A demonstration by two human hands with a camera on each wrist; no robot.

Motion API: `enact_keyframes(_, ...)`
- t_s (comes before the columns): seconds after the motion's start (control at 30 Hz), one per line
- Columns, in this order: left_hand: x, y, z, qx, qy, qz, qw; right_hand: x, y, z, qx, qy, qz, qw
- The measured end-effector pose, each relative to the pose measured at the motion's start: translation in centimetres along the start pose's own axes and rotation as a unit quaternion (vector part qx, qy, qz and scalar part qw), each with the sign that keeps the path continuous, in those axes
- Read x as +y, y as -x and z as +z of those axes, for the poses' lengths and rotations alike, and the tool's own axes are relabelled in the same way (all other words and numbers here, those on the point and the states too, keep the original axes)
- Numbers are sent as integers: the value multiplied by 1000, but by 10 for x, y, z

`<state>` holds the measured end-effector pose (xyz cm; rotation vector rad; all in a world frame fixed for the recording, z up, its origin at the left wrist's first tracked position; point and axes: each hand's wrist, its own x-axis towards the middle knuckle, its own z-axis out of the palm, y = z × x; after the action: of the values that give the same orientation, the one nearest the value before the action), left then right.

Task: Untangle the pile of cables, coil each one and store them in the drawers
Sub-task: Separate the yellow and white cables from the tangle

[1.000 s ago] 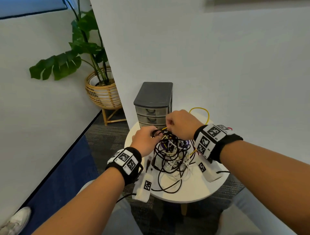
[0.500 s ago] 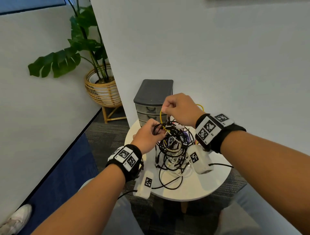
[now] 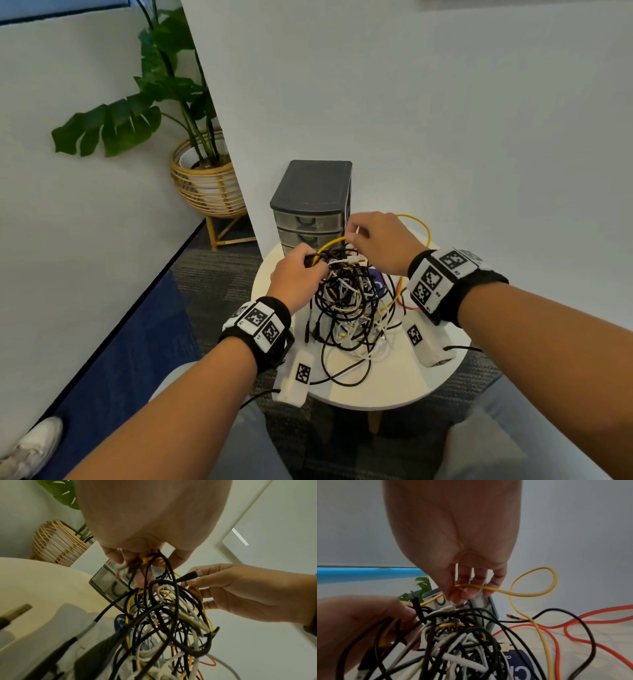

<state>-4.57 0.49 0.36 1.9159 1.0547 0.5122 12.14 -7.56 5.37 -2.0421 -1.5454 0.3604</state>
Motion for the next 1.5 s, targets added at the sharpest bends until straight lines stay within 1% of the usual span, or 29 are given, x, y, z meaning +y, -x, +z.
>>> enact_keyframes(0.1, -4, -2, -3, -19, 21, 5, 1000, -9, -4, -13, 103, -52, -17, 993)
enact_keyframes(0.2, -10, -2, -5, -25, 3, 9, 1000, -24, -12, -39, 200, -110, -24, 973)
enact_keyframes(0.27, -13, -2, -8, -25, -11, 2, 1000, -36, -17, -64, 274, -151, -32, 949)
enact_keyframes(0.37, -13, -2, -11, -35, -47, -25, 998, -50, -19, -108, 381, -180, -74, 904)
enact_keyframes(0.43, -11, -2, -13, -36, -60, -35, 997, -56, -17, -135, 425, -171, -93, 884)
enact_keyframes(0.47, -8, -1, -13, -36, -57, -30, 997, -56, -16, -145, 441, -166, -95, 877)
enact_keyframes(0.53, 0, 0, -14, -40, -51, -5, 998, -52, -11, -161, 461, -166, -86, 867)
enact_keyframes(0.57, 4, 0, -13, -48, -57, 11, 997, -49, -9, -164, 462, -167, -77, 867)
enact_keyframes(0.67, 16, 2, -10, -79, -107, 40, 990, -37, 0, -161, 427, -165, -23, 889)
enact_keyframes(0.73, 20, 2, -7, -88, -124, 31, 988, -28, 7, -149, 380, -164, 28, 910)
enact_keyframes(0.77, 20, 1, -6, -85, -124, 26, 988, -21, 10, -140, 338, -152, 51, 927)
enact_keyframes(0.8, 20, 0, -6, -82, -123, 20, 989, -16, 15, -129, 272, -113, 72, 953)
enact_keyframes(0.83, 20, -1, -6, -82, -128, 16, 988, -11, 19, -118, 190, -60, 94, 975)
enact_keyframes(0.87, 18, -2, -6, -85, -141, 15, 986, -7, 23, -105, 116, -26, 115, 986)
enact_keyframes(0.9, 17, -1, -7, -93, -160, 20, 983, -4, 27, -92, 61, 3, 128, 990)
enact_keyframes(0.93, 16, 0, -8, -100, -178, 24, 979, -1, 30, -79, 19, 15, 132, 991)
enact_keyframes(0.97, 14, 0, -9, -104, -190, 29, 976, 2, 34, -65, -6, 5, 124, 992)
enact_keyframes(1.03, 11, 0, -9, -104, -190, 35, 976, 8, 35, -41, -13, -24, 92, 995)
enact_keyframes(1.1, 7, -1, -10, -106, -181, 39, 977, 10, 31, -21, -19, 10, 46, 999)
enact_keyframes(1.17, 2, -2, -10, -109, -174, 49, 977, 8, 20, -6, -39, 35, 13, 999)
enact_keyframes(1.23, -1, -2, -12, -106, -153, 64, 980, 8, 6, 8, -75, 79, 2, 994)
enact_keyframes(1.3, -2, 0, -14, -93, -118, 80, 985, 9, -5, 21, -127, 145, 11, 981)
enact_keyframes(1.37, -3, 1, -16, -85, -92, 83, 989, 9, -10, 27, -162, 184, 5, 969)
enact_keyframes(1.43, -5, -1, -16, -105, -78, 81, 988, 7, -11, 28, -161, 196, -38, 966)
enact_keyframes(1.5, -3, -2, -15, -135, -116, 77, 981, 9, -12, 29, -150, 171, -86, 970)
